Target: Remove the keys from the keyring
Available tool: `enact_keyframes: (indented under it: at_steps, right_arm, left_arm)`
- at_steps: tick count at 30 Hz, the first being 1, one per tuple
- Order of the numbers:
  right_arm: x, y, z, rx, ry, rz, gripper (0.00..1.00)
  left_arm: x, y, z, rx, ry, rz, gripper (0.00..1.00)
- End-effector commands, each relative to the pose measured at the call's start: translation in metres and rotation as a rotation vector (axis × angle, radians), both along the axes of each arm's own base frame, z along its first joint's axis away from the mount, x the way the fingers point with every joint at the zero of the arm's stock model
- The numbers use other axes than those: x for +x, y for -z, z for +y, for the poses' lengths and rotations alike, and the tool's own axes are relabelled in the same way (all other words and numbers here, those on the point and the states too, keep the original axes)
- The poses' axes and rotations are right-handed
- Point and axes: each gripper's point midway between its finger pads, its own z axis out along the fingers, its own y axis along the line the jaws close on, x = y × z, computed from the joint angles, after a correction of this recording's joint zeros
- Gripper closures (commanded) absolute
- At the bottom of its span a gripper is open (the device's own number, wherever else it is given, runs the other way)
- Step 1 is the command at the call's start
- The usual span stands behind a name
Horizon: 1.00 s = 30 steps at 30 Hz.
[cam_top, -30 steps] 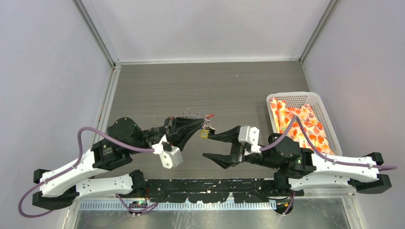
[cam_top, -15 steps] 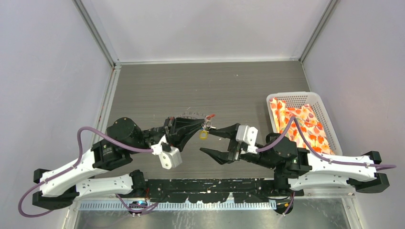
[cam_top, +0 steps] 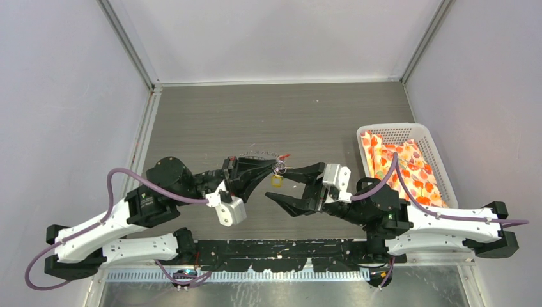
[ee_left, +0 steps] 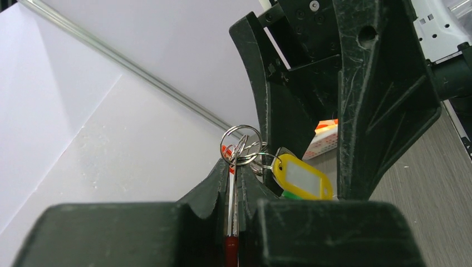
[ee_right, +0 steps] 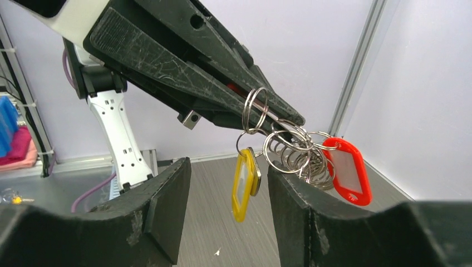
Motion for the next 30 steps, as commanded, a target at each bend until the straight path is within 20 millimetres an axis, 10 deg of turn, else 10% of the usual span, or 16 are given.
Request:
enact_keyframes:
  at_steps: [1, 30]
  right_arm:
    - [0.000, -0.024, -0.005, 0.113, 0.000, 0.027, 0.42]
    - [0.001, -0.021, -0.012, 0.018, -0.003, 0.274, 0.97]
  left_arm:
    - [-0.007, -0.032, 0.007, -0.106, 0.017, -0.028, 1.00]
    - [0.015, -0.017, 0.014, -0.138, -0.126, -0.076, 1.00]
